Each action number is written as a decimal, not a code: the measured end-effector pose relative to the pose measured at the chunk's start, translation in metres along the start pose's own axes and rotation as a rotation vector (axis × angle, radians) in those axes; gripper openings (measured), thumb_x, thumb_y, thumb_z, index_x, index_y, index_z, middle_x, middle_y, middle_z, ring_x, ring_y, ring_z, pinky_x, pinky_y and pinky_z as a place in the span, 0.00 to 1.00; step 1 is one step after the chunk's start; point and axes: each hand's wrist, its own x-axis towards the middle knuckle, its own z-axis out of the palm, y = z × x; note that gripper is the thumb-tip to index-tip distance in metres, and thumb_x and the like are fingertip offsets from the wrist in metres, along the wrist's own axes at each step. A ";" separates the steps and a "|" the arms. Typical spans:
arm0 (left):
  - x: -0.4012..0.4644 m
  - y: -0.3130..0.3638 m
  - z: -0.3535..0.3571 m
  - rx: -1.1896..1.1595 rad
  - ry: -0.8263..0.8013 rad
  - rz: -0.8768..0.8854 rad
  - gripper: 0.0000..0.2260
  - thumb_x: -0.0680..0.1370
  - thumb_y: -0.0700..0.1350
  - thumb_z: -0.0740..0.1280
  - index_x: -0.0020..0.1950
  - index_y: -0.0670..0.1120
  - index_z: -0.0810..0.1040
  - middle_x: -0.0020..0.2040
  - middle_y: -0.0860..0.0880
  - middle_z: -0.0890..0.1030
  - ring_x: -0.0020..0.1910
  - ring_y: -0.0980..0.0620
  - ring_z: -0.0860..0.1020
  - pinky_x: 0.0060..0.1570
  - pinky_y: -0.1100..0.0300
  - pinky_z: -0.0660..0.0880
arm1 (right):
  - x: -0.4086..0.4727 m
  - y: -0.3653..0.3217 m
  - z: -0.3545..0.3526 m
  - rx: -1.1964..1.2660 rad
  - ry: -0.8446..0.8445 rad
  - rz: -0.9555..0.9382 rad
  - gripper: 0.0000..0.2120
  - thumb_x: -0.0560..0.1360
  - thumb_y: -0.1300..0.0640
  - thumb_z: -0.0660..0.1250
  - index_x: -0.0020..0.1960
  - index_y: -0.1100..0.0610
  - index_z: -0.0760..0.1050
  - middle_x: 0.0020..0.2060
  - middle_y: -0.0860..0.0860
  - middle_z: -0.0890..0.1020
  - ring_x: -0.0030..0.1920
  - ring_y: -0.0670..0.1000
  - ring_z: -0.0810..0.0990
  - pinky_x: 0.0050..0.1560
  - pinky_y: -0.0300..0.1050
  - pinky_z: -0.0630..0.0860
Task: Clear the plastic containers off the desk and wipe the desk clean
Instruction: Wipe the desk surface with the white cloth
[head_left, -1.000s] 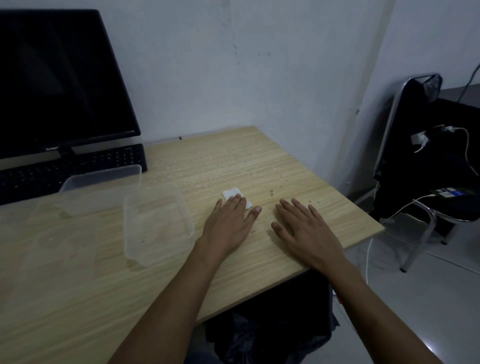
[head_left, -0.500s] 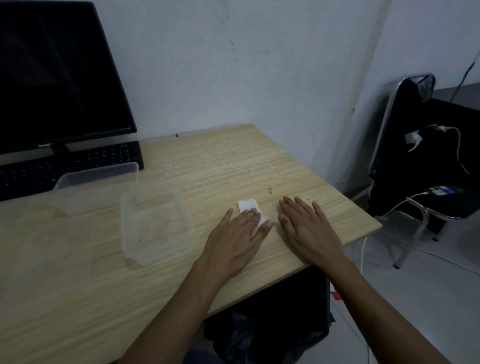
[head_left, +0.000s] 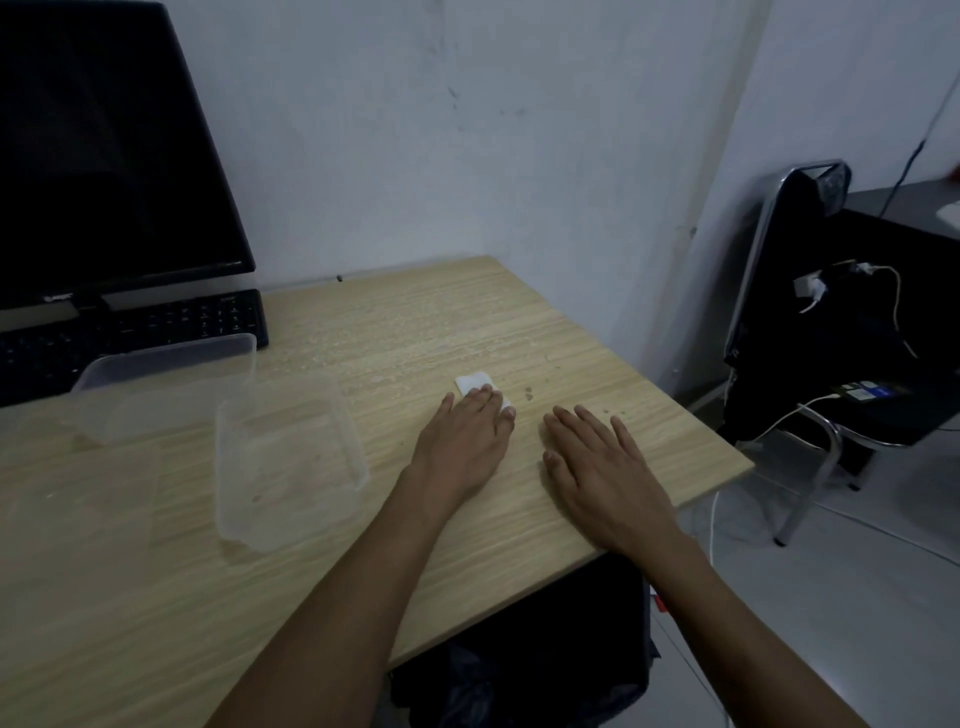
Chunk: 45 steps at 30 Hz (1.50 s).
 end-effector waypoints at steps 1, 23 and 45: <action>0.004 0.003 -0.001 -0.008 0.007 0.006 0.22 0.85 0.49 0.43 0.79 0.45 0.53 0.79 0.49 0.53 0.78 0.54 0.49 0.74 0.54 0.43 | 0.001 0.001 0.001 0.002 0.011 0.009 0.36 0.74 0.40 0.32 0.77 0.50 0.56 0.76 0.45 0.58 0.77 0.45 0.50 0.74 0.46 0.39; -0.082 -0.013 0.021 -0.155 0.255 0.071 0.24 0.83 0.54 0.45 0.79 0.49 0.54 0.79 0.54 0.53 0.76 0.62 0.47 0.66 0.74 0.32 | 0.000 -0.002 -0.009 0.025 -0.013 -0.124 0.33 0.75 0.41 0.36 0.75 0.50 0.61 0.75 0.44 0.62 0.76 0.45 0.55 0.74 0.45 0.46; -0.094 -0.017 0.023 -0.125 0.273 0.030 0.39 0.73 0.64 0.32 0.78 0.49 0.55 0.79 0.53 0.54 0.76 0.61 0.48 0.66 0.71 0.31 | 0.009 -0.011 -0.017 -0.021 -0.311 0.002 0.32 0.81 0.38 0.44 0.79 0.54 0.47 0.78 0.49 0.49 0.77 0.46 0.46 0.75 0.51 0.42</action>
